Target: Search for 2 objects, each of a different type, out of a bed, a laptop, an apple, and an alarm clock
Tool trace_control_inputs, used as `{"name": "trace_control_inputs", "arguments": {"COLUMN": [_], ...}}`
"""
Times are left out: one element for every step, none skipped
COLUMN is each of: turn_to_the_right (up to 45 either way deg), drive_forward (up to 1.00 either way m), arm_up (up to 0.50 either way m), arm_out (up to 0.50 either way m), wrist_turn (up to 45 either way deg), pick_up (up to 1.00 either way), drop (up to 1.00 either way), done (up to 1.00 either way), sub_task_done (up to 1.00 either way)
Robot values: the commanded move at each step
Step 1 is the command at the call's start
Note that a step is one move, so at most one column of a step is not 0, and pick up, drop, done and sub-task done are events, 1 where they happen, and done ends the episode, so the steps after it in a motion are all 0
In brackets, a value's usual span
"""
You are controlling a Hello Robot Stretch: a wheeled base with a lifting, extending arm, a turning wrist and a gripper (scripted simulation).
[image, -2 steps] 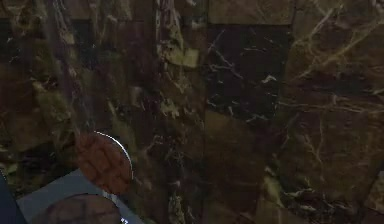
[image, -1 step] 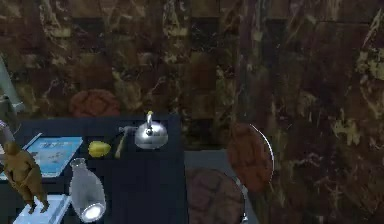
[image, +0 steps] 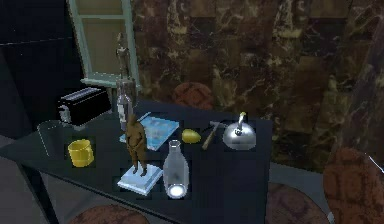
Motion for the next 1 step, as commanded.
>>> {"name": "trace_control_inputs", "arguments": {"turn_to_the_right": [0.0], "drive_forward": [0.0], "arm_up": [0.0], "arm_out": [0.0], "wrist_turn": [0.0], "pick_up": [0.0], "drop": [0.0], "done": [1.0], "sub_task_done": [0.0]}}
